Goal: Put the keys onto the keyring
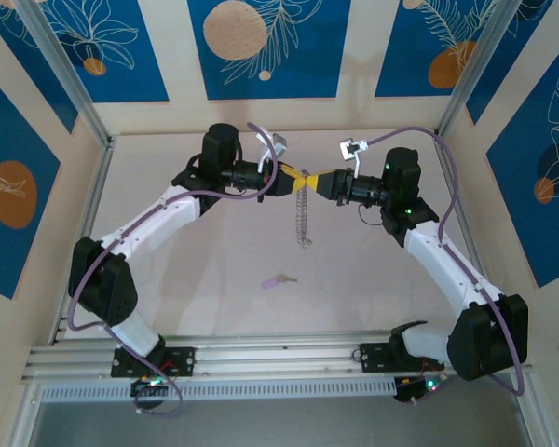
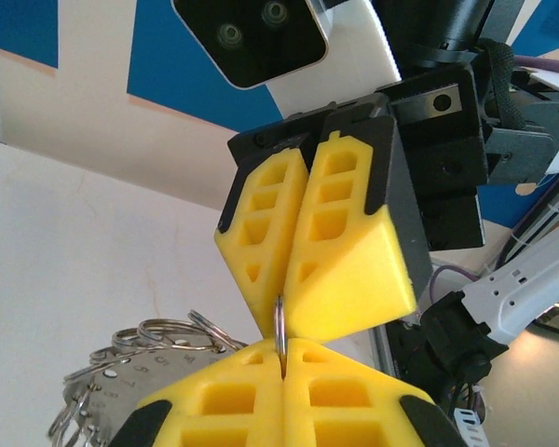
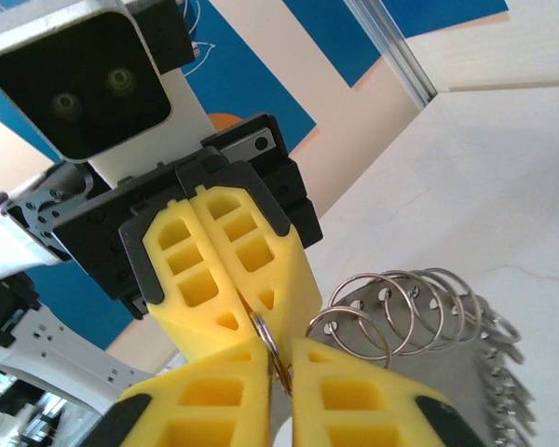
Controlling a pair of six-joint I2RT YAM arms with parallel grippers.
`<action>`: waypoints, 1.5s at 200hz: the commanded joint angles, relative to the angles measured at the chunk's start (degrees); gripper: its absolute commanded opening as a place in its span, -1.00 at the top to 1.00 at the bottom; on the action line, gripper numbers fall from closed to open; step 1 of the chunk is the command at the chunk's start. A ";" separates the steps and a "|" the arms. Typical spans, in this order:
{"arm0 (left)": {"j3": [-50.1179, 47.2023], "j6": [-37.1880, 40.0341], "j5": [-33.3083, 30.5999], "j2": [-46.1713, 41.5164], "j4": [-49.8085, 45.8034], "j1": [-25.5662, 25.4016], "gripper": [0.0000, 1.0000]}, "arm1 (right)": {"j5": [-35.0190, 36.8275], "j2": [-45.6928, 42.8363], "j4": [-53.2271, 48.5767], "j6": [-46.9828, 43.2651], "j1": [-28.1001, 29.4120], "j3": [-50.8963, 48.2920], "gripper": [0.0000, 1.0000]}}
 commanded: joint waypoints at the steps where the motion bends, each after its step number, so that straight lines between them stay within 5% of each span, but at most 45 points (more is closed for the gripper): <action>1: 2.35 0.92 2.53 0.50 0.05 0.35 1.00 | -0.39 -1.07 -0.17 -0.47 -0.24 2.06 0.93; 77: 0.42 1.85 -6.02 -1.65 -2.53 0.48 1.00 | 6.34 -1.90 -1.78 0.00 0.04 0.05 1.00; 179: -6.90 -0.31 -18.74 -8.60 -0.43 2.50 -0.13 | 16.21 -0.65 -0.75 1.77 2.84 -2.57 1.00; 240: -10.56 -2.24 -23.31 -10.11 1.05 3.48 -0.38 | 18.31 0.24 -2.58 1.31 5.43 -1.20 1.00; 300: -10.70 -3.37 -23.54 -9.75 0.35 4.11 -0.40 | 21.41 -2.12 -13.09 -0.29 6.72 3.95 1.00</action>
